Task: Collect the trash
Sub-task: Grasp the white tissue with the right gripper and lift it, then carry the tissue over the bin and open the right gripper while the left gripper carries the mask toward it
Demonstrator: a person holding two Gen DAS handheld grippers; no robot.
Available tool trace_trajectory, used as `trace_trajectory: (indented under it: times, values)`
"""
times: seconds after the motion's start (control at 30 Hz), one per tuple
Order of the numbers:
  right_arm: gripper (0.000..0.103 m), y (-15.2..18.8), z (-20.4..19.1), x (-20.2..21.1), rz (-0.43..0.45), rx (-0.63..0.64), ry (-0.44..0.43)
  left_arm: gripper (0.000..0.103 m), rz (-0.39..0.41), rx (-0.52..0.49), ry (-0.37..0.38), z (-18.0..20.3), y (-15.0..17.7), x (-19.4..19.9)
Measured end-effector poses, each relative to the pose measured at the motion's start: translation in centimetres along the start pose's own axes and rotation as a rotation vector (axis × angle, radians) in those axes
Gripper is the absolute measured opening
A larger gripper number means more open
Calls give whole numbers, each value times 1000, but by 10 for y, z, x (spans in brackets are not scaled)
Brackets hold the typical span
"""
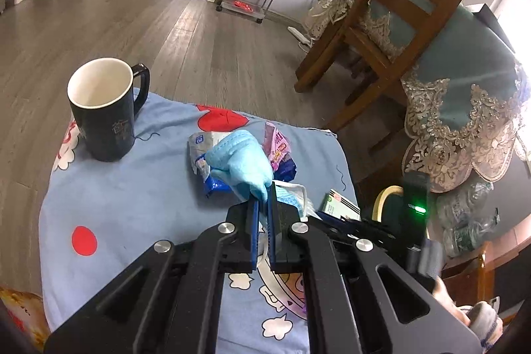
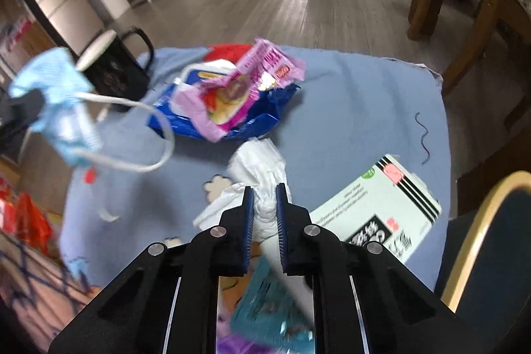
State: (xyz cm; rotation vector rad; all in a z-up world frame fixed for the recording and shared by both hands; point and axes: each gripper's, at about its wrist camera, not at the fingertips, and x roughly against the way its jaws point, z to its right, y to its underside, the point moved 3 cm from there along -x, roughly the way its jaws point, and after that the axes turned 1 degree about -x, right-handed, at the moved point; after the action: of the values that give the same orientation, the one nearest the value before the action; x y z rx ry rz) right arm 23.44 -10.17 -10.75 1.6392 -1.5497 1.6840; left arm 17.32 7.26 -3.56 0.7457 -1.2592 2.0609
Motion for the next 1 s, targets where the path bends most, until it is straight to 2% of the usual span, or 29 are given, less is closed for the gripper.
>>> trace_trajectory:
  times: [0.2,0.53,0.8,1.0]
  values:
    - [14,7,-1,42,83,-30,-46,3,19,-8,-16,3,-2,4]
    - [14,21,10,109,220,-73,-47,3,35,-46,-18,21,-1,7]
    - [14,36,47,156,338,-172,-29,3,63,-94,29,51,-1,9]
    - [14,48,76,177,388,-240,7,3,69,-136,78,84,3,8]
